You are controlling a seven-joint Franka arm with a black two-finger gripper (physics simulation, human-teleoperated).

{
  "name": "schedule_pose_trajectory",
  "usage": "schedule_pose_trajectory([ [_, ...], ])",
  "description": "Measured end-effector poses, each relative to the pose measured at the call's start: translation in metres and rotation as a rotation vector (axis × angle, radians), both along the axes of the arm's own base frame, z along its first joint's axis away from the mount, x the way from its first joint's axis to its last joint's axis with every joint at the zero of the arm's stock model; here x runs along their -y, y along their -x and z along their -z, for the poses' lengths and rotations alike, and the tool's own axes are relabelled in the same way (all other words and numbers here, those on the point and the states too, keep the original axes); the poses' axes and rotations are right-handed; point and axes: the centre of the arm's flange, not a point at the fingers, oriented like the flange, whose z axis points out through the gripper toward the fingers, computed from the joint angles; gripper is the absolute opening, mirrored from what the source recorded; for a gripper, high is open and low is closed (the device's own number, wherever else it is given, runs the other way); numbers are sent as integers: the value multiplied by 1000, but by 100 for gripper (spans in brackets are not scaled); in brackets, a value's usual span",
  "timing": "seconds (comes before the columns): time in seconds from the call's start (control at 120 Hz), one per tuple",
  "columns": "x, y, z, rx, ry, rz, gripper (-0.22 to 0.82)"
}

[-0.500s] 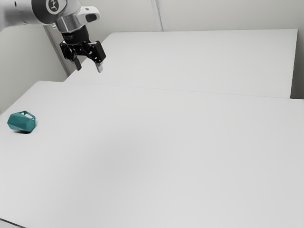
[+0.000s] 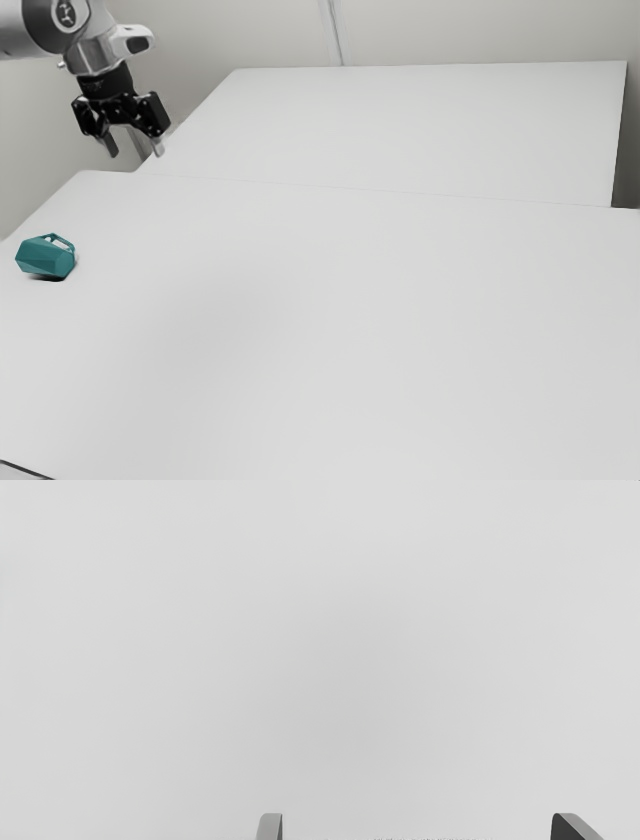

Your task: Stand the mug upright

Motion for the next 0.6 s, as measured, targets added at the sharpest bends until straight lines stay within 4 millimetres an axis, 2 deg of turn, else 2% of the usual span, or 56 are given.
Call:
schedule_pose_trajectory([
  [0.192, -61, 16, 2, -12, 4, -86, 58],
  [0.375, -135, 38, 1, 25, 5, -139, 58],
  [0.6, -236, 64, 29, 80, 56, -176, 58],
])
